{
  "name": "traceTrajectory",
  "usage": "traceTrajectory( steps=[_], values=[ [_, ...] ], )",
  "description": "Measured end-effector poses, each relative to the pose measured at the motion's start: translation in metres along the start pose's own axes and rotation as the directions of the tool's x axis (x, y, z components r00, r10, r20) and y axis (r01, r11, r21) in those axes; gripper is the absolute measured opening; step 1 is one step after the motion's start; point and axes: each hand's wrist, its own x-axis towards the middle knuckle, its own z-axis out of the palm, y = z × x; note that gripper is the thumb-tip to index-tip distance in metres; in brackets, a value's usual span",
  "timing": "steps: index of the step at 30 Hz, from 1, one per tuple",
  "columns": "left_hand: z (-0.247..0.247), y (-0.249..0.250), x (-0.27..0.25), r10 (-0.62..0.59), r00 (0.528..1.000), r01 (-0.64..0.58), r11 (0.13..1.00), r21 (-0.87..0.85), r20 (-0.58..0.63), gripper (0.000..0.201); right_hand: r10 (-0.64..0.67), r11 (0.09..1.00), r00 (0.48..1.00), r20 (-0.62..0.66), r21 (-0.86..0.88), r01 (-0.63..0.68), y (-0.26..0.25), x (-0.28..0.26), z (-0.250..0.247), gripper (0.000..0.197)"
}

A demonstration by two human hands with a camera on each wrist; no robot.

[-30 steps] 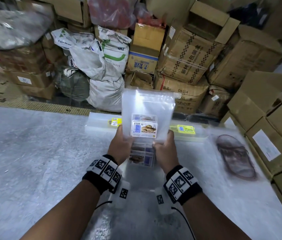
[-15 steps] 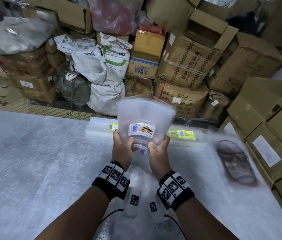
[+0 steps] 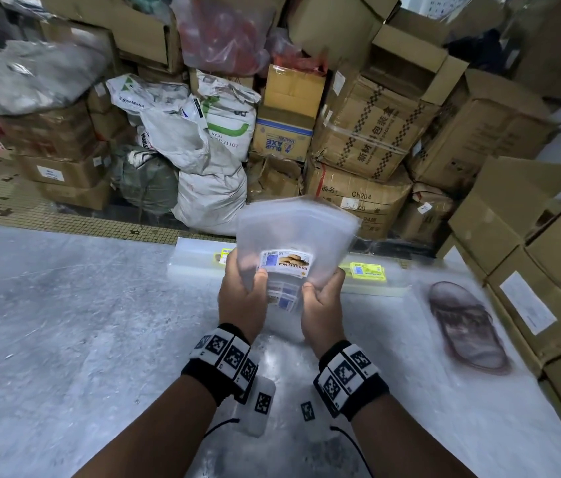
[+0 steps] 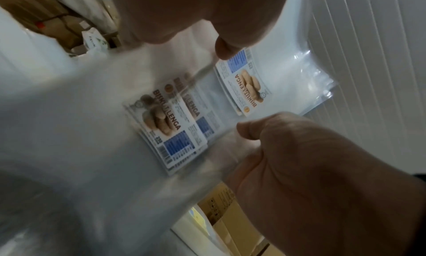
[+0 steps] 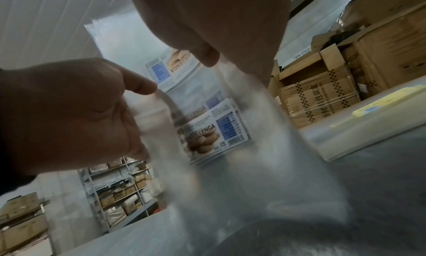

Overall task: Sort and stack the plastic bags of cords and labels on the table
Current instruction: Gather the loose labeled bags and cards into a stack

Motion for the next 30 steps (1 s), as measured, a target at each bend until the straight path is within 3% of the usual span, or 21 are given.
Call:
traceTrajectory(
  steps=[5, 12, 17, 21, 25, 30],
  values=[
    [-0.005, -0.005, 0.008, -0.025, 0.999, 0.024, 0.999, 0.032, 0.035, 0.034, 0.043, 0.999, 0.999, 0.032, 0.001, -0.043, 0.004, 0.000, -0.001, 0.034],
    [0.000, 0.000, 0.011, -0.008, 0.999, 0.012, 0.991, -0.135, 0.031, 0.019, -0.046, 0.998, 0.999, -0.020, -0.052, 0.045, -0.002, 0.004, 0.004, 0.031],
    [0.003, -0.002, 0.016, 0.009, 0.995, 0.018, 0.959, -0.282, 0.097, 0.038, -0.094, 0.995, 0.995, -0.010, -0.029, 0.094, -0.006, 0.004, 0.001, 0.034],
    [0.001, -0.019, 0.018, -0.095, 0.979, 0.142, 0.951, -0.275, 0.179, 0.046, 0.000, 0.999, 0.998, 0.058, -0.039, 0.002, 0.002, 0.002, 0.005, 0.053],
    [-0.001, -0.025, 0.025, -0.070, 0.989, 0.090, 0.983, -0.159, 0.128, 0.041, 0.037, 0.996, 0.998, 0.056, -0.079, -0.033, 0.004, 0.006, 0.006, 0.055],
    [-0.002, -0.025, 0.024, -0.019, 0.988, 0.023, 1.000, -0.021, 0.151, 0.041, 0.060, 0.992, 0.997, 0.053, -0.114, -0.054, 0.007, 0.013, 0.001, 0.045]
  ],
)
